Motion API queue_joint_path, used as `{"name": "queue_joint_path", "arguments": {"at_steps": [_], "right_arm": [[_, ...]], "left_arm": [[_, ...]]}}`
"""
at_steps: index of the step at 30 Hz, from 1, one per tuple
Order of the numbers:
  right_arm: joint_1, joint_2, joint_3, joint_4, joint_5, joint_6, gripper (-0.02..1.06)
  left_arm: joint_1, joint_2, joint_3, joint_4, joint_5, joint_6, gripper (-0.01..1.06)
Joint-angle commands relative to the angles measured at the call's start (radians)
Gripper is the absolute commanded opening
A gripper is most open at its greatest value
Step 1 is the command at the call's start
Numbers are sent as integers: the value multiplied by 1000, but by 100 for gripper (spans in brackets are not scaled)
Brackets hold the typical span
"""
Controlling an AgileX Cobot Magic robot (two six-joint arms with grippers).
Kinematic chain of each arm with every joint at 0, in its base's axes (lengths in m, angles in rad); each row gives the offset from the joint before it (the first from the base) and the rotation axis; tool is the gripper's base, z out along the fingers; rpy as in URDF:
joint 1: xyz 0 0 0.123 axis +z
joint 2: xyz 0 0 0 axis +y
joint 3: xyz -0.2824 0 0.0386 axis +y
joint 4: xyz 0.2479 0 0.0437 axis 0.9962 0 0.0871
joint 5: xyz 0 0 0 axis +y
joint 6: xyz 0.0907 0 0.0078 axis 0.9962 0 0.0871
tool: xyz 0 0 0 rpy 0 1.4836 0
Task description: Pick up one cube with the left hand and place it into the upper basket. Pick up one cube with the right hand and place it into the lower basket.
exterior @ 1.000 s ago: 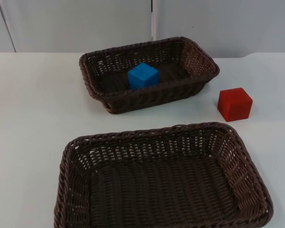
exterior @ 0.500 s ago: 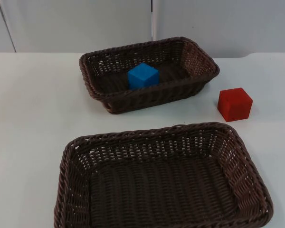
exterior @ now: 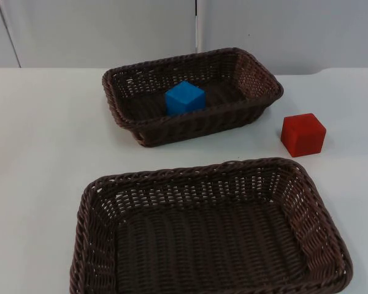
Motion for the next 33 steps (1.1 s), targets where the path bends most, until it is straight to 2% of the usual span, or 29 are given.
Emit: {"name": "queue_joint_path", "arguments": {"at_steps": [1,8,14,19,20,23,24,25,29,33], "right_arm": [[-2,-1,2,0,-3,-15,105],[-2,-1,2,0,-3,-15,105],[-2,-1,2,0,-3,-15,105],[-2,-1,2,0,-3,-15,105],[-2,-1,2,0,-3,-15,105],[-2,-1,2,0,-3,-15,105],[-2,-1,2,0,-3,-15,105],[-2,-1,2,0,-3,-15,105],[-2,-1,2,0,-3,-15,105],[-2,-1,2,0,-3,-15,105]], "left_arm": [[-3,-66,55,31,-18,-35,92],[-3,-245,165,63,-14,-115,92],[-3,-393,210,216,34,-253,92],[-3,-516,242,454,140,-459,92],[-3,-516,242,454,140,-459,92],[-3,-583,250,550,240,-545,92],[-3,-618,250,569,286,-550,92],[-3,-618,250,569,286,-550,92],[-3,-694,250,602,394,-550,92],[-3,-736,250,607,438,-550,92]]}}
